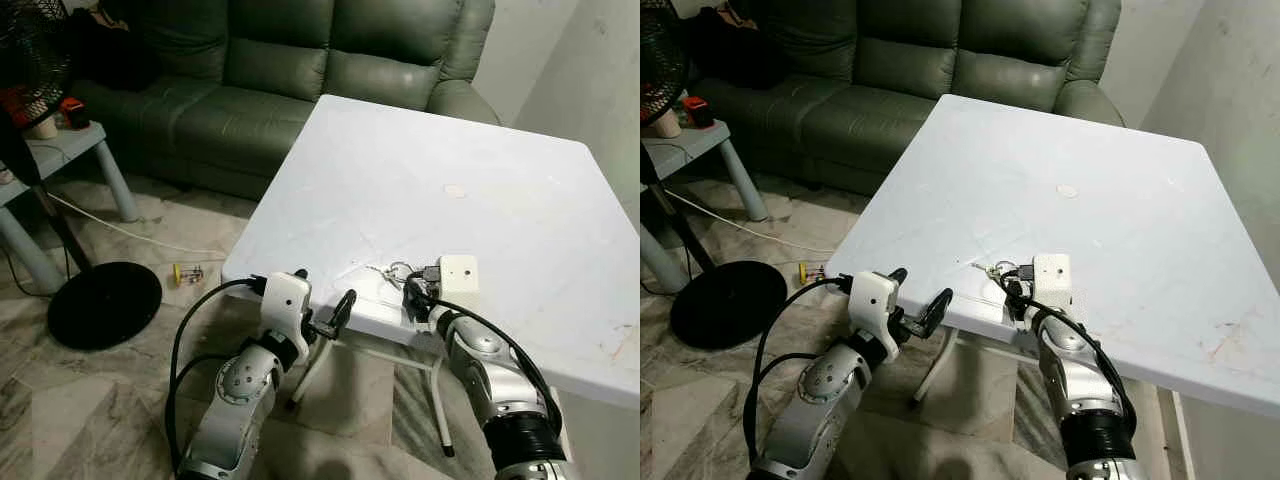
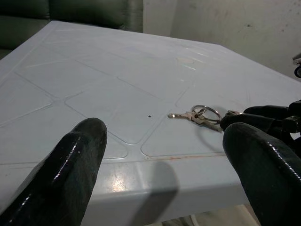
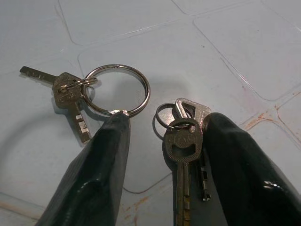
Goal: Hang keys on a hook
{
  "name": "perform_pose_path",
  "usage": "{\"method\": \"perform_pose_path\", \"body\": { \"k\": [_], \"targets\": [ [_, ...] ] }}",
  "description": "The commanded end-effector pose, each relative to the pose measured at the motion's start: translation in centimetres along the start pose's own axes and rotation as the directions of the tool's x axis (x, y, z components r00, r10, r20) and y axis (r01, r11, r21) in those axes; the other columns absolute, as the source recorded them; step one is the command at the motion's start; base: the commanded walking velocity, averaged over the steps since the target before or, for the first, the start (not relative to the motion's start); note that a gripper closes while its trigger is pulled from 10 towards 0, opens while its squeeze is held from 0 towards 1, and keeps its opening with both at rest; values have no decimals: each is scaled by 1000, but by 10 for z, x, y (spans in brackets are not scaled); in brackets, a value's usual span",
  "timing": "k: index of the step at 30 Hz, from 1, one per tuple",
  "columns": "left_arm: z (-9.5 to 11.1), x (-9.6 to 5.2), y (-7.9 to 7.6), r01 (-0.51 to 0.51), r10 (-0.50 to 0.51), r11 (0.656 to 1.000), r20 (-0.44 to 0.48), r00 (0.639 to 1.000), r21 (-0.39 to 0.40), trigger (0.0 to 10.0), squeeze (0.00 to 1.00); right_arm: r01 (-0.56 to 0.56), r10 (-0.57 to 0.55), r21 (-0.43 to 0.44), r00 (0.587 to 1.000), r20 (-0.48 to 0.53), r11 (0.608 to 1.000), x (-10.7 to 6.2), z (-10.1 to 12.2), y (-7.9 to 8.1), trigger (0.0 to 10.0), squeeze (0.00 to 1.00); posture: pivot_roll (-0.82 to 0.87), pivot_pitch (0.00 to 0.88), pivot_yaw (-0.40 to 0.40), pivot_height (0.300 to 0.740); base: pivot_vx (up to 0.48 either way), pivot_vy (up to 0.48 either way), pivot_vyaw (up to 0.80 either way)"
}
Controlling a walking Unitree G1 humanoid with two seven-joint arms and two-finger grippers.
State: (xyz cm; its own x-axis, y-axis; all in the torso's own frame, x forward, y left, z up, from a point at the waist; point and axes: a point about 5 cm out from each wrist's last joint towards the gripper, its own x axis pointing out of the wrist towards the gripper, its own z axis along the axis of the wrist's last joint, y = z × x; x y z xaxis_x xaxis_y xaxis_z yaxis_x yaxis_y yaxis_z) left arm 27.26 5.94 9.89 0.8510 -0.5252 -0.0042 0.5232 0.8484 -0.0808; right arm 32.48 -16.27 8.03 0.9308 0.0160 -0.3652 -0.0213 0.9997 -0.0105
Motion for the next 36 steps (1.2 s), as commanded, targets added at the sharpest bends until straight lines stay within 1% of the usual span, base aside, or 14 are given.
{"method": "perform_pose_path", "body": {
  "k": [1, 13, 17, 26, 36],
  "targets": [
    [2, 3, -12, 34, -34, 999, 12, 999, -24, 10000, 0, 38, -38, 3, 998, -41, 999, -2, -10, -11, 0, 0, 70, 32, -101, 740, 0, 0, 0],
    [3, 4, -12, 38, -37, 999, 17, 999, -20, 10000, 0, 45, -45, -29, 999, -4, 999, -2, -7, -11, 0, 0, 70, 22, -100, 740, 0, 0, 0],
    [4, 5, -12, 36, -36, 999, 18, 999, -20, 10000, 0, 45, -45, -29, 999, -1, 999, -3, -7, -12, 0, 0, 71, 18, -101, 740, 0, 0, 0],
    [4, 6, -12, 37, -36, 999, 21, 999, -19, 10000, 0, 55, -54, -29, 997, 55, 998, -2, 0, -13, 0, 0, 69, 8, -100, 740, 0, 0, 0],
    [5, 7, -12, 33, -32, 999, 24, 999, -18, 10000, 0, 55, -54, -22, 996, 77, 998, -1, 4, -13, 0, 0, 71, 4, -103, 740, 0, 0, 0]
  ]
}}
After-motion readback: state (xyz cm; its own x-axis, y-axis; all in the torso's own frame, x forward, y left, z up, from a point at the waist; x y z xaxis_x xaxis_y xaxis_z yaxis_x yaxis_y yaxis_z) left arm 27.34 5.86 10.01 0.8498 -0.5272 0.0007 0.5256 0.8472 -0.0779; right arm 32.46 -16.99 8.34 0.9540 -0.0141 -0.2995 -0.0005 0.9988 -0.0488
